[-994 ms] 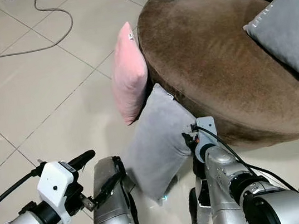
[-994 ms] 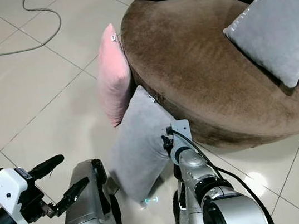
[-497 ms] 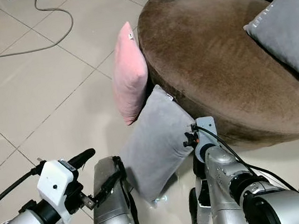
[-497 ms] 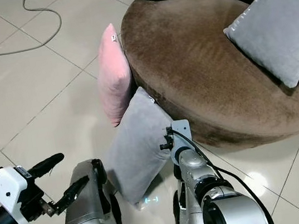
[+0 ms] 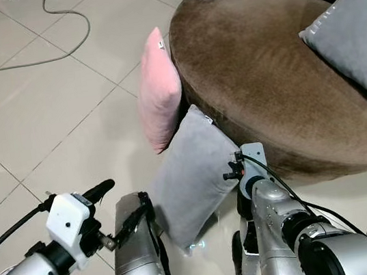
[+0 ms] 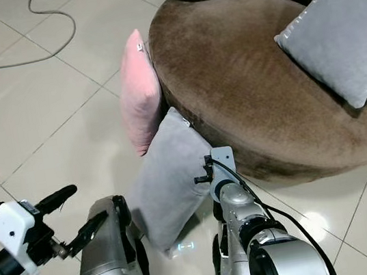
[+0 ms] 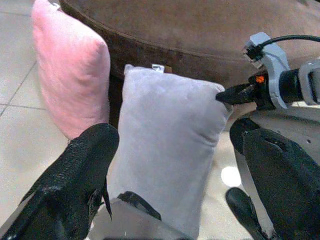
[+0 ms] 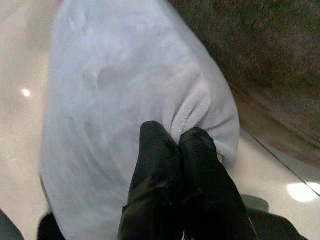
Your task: Move the pillow to the sofa from floor
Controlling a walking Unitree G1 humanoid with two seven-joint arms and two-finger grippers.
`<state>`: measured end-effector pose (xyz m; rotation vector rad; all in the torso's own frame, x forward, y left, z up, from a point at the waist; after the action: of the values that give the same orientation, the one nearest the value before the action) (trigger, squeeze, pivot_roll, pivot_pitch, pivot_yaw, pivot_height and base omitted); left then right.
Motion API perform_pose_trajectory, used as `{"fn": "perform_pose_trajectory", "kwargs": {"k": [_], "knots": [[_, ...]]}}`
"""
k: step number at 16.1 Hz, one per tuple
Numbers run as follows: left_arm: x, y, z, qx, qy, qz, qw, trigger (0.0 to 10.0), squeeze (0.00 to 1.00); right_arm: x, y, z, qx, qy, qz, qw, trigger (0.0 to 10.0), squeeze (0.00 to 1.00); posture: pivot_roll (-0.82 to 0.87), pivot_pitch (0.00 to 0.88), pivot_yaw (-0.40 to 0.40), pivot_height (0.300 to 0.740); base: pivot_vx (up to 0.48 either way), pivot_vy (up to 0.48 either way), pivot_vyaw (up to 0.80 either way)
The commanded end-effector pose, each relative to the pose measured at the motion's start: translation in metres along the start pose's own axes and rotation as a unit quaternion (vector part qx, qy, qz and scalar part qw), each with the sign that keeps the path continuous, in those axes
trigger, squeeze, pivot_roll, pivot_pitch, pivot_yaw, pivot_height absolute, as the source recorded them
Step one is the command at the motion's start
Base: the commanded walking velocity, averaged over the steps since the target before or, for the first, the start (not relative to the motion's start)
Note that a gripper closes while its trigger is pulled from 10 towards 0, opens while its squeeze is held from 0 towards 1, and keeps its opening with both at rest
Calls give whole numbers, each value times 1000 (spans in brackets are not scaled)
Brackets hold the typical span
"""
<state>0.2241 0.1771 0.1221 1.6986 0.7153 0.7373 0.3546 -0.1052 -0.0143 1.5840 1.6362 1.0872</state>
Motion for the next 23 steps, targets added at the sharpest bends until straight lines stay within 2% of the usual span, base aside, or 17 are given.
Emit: {"fn": "perform_pose_trajectory", "kwargs": {"k": [1, 2, 4, 5, 6, 8, 9, 12, 14, 16, 18, 19, 20, 23], "knots": [[-5, -7, -2, 6, 2, -4, 1000, 10000, 0, 4, 1, -1, -17, 18, 25, 999, 0, 0, 277, 210, -28, 542, 0, 0, 0], [-3, -10, -2, 2, 7, -6, 1000, 10000, 0, 13, 6, -3, -36, 56, 26, 997, 0, 0, 239, 160, -37, 542, 0, 0, 0], [-4, -11, 0, -5, 12, -8, 1000, 10000, 0, 27, 9, -9, -57, 119, 5, 991, 0, 0, 215, 131, -44, 542, 0, 0, 0], [-7, -9, 5, -19, 25, -17, 999, 10000, 0, 37, 11, -20, -80, 178, -14, 981, 0, 0, 173, 84, -42, 542, 0, 0, 0], [-6, -9, 5, -23, 29, -21, 999, 10000, 0, 38, 12, -24, -87, 191, -13, 978, 0, 0, 173, 84, -42, 542, 0, 0, 0], [-7, -8, 12, -43, 44, -43, 997, 10000, 0, 43, 27, -59, -130, 250, -28, 959, 0, 0, 123, 23, -18, 542, 0, 0, 0], [-8, -8, 14, -46, 43, -42, 997, 10000, 0, 43, 31, -63, -137, 254, -32, 957, 0, 0, 114, 15, -13, 542, 0, 0, 0], [-13, 4, 32, -67, 40, -39, 996, 10000, 0, 54, 78, -93, -206, 273, -24, 939, 0, 0, 81, 0, 13, 542, 0, 0, 0], [-6, 12, 38, -82, 68, -31, 994, 10000, 0, 61, 106, -110, -241, 269, -4, 932, 0, 0, 82, 0, 10, 542, 0, 0, 0], [10, 18, 34, -96, 122, -30, 987, 10000, 0, 65, 134, -122, -276, 262, 9, 925, 0, 0, 80, 0, 9, 542, 0, 0, 0], [20, 20, 29, -103, 164, -40, 980, 10000, 0, 64, 147, -125, -294, 253, 8, 922, 0, 0, 82, 0, 4, 542, 0, 0, 0], [26, 23, 26, -101, 196, -32, 975, 10000, 0, 58, 157, -123, -305, 219, 10, 927, 10000, 0, 89, 0, -8, 542, 0, 0, 0], [30, 27, 27, -98, 210, -19, 973, 10000, 0, 53, 162, -120, -307, 195, 11, 932, 10000, 0, 94, 0, -18, 542, 0, 0, 0], [33, 34, 32, -101, 222, 10, 970, 10000, 0, 46, 153, -110, -287, 165, -27, 943, 10000, 0, 90, 0, -26, 542, 0, 0, 0]]}}
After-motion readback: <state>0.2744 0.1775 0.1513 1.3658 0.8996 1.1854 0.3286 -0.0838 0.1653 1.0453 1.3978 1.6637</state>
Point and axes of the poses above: a point about 5 cm out from each wrist's last joint towards the gripper, its own z axis pointing out of the wrist towards the gripper, its own y axis along the axis of the wrist's last joint, x = y × z, the point moved 5 cm from there along z, pointing out of the wrist towards the gripper, and after that the axes turned 1 degree about -z, right-handed, at the moved point
